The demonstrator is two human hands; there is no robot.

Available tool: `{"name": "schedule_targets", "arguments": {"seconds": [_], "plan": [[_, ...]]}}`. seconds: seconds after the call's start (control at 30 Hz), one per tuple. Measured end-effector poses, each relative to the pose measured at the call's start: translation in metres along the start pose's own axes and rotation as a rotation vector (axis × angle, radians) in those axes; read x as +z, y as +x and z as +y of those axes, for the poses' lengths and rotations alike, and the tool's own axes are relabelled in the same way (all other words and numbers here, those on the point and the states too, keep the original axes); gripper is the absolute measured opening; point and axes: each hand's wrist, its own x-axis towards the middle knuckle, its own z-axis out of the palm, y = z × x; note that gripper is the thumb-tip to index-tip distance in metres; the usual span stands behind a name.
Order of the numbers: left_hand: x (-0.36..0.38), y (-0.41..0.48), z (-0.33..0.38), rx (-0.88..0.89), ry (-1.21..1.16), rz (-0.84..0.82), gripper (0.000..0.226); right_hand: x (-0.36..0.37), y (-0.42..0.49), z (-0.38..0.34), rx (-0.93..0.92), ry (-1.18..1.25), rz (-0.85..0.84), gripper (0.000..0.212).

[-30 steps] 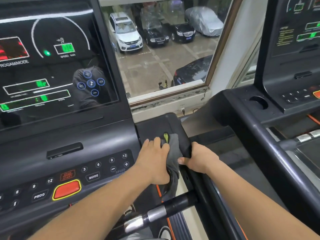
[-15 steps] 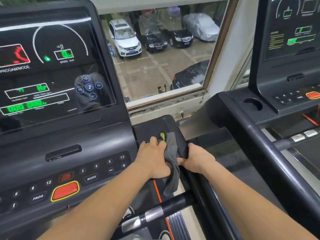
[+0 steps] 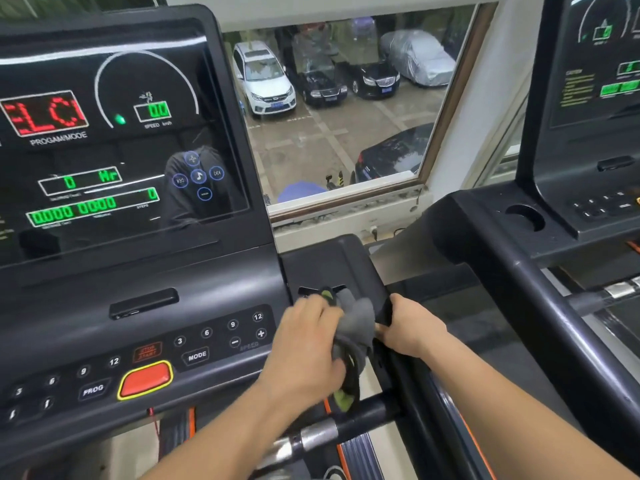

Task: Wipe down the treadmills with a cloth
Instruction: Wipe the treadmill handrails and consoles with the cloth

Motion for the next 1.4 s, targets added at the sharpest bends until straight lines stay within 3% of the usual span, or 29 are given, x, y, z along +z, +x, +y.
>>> {"name": "schedule_targets", "arguments": {"seconds": [0.07,0.13,0.2,0.27,0.3,0.67,0.83,0.93,0.97,1.03,1.07,1.17,1.27,1.33,1.4], "plan": [[-0.019,0.016,-0.009,-0.052,-0.017,0.123,0.050,-0.002,0.000,-0.004,-0.005,0.000,-0.013,0.062],[-0.031,0.027,-0.018,-0.093,0.057,0.119,0.051,-0.006,0.004,-0.008,-0.012,0.023,-0.013,0.071],[-0.033,0.033,-0.021,-0.154,0.174,-0.130,0.065,-0.011,0.010,-0.011,-0.023,0.075,0.007,0.074],[-0.021,0.036,-0.022,-0.259,0.136,-0.447,0.098,-0.013,0.016,-0.013,-0.040,0.113,0.014,0.068],[-0.011,0.038,-0.021,-0.292,0.109,-0.527,0.107,-0.014,0.018,-0.014,-0.043,0.124,0.013,0.066],[0.046,0.138,-0.054,-0.149,0.116,-0.342,0.089,-0.021,0.015,-0.016,-0.015,0.212,0.039,0.064],[0.051,0.091,-0.040,-0.101,0.067,-0.251,0.087,-0.011,0.009,-0.008,-0.007,0.228,0.068,0.066],[0.047,0.067,-0.046,-0.002,0.052,-0.308,0.078,-0.008,0.018,-0.002,0.008,0.254,0.062,0.075],[0.045,0.071,-0.050,0.018,0.058,-0.352,0.077,-0.006,0.023,0.001,0.025,0.270,0.066,0.071],[0.044,0.092,-0.055,0.048,0.094,-0.413,0.076,-0.002,0.031,0.008,0.080,0.284,0.089,0.044],[0.046,0.107,-0.055,0.048,0.109,-0.434,0.072,0.000,0.034,0.012,0.098,0.337,0.080,0.034],[0.049,0.154,-0.049,-0.048,0.077,-0.462,0.066,-0.007,0.031,0.025,0.094,0.606,-0.007,0.041],[0.053,0.163,-0.041,-0.129,0.051,-0.403,0.066,-0.015,0.025,0.045,0.135,0.818,-0.043,0.034],[0.059,0.131,-0.024,-0.048,0.047,-0.378,0.066,-0.013,0.013,0.059,0.200,0.955,-0.046,0.029],[0.063,0.087,-0.009,0.198,-0.053,-0.342,0.065,-0.006,0.002,0.073,0.229,1.043,-0.044,0.032]]}}
